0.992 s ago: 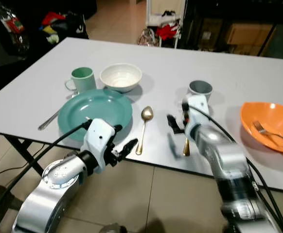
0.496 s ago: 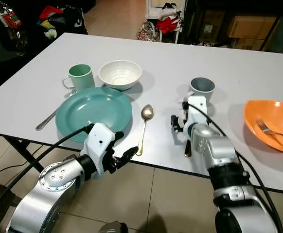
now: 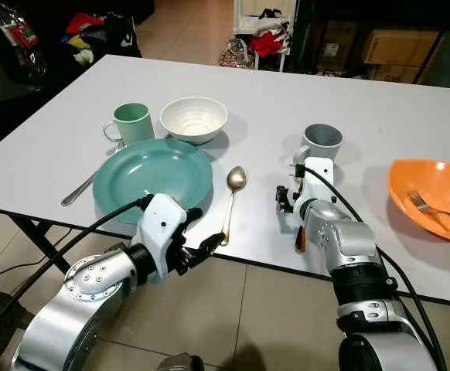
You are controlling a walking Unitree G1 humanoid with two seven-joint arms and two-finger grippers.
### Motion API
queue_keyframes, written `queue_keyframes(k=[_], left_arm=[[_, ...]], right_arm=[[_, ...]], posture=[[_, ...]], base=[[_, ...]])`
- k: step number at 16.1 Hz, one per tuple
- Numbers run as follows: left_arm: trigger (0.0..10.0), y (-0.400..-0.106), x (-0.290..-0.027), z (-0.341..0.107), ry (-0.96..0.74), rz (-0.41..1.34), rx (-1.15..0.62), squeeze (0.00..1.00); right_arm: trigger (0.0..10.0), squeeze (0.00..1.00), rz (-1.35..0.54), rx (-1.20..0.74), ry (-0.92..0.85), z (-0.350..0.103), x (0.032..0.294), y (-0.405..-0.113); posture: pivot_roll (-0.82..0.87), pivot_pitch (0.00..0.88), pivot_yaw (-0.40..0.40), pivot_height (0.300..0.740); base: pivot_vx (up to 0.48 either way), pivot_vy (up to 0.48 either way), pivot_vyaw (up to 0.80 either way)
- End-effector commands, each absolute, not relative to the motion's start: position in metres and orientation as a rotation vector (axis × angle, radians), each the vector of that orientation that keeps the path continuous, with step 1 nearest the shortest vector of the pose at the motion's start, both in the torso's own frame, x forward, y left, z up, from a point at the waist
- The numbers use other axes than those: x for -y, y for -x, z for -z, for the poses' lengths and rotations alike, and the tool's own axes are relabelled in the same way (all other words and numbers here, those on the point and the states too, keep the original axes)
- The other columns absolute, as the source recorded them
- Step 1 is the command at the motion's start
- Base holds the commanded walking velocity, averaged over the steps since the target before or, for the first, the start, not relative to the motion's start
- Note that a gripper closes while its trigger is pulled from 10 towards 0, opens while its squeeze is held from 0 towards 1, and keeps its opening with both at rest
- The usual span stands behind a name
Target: Setting the table
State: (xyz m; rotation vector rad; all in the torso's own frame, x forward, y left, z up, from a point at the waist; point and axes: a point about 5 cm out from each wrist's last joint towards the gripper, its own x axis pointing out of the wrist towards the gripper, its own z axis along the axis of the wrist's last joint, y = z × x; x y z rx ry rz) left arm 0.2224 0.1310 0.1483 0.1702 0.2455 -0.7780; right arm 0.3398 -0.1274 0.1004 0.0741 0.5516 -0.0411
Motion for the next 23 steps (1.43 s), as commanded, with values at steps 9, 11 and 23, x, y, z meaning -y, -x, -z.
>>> queue_keyframes(k=[9, 11, 23], left_arm=[[10.0, -0.2253, -0.1297, -0.1480, -0.182, 0.789, -0.242, 0.00], [10.0, -0.2241, -0.1285, -0.1463, -0.178, 0.794, -0.242, 0.00], [10.0, -0.2211, -0.1257, -0.1437, -0.164, 0.828, -0.255, 0.00]], right_arm=[[0.0, 0.00, -0.001, -0.609, -0.059, -0.0907, 0.1252, -0.3317], [0.0, 0.00, -0.015, -0.610, -0.055, -0.0912, 0.1234, -0.3318], [0.0, 0.00, -0.056, -0.620, -0.034, -0.0919, 0.1222, -0.3307]], posture=[[-0.02, 0.024, 0.031, 0.740], [-0.02, 0.020, 0.036, 0.740], [-0.03, 0.009, 0.026, 0.740]], base=[[0.000, 0.000, 0.00], [0.000, 0.000, 0.00], [0.000, 0.000, 0.00]])
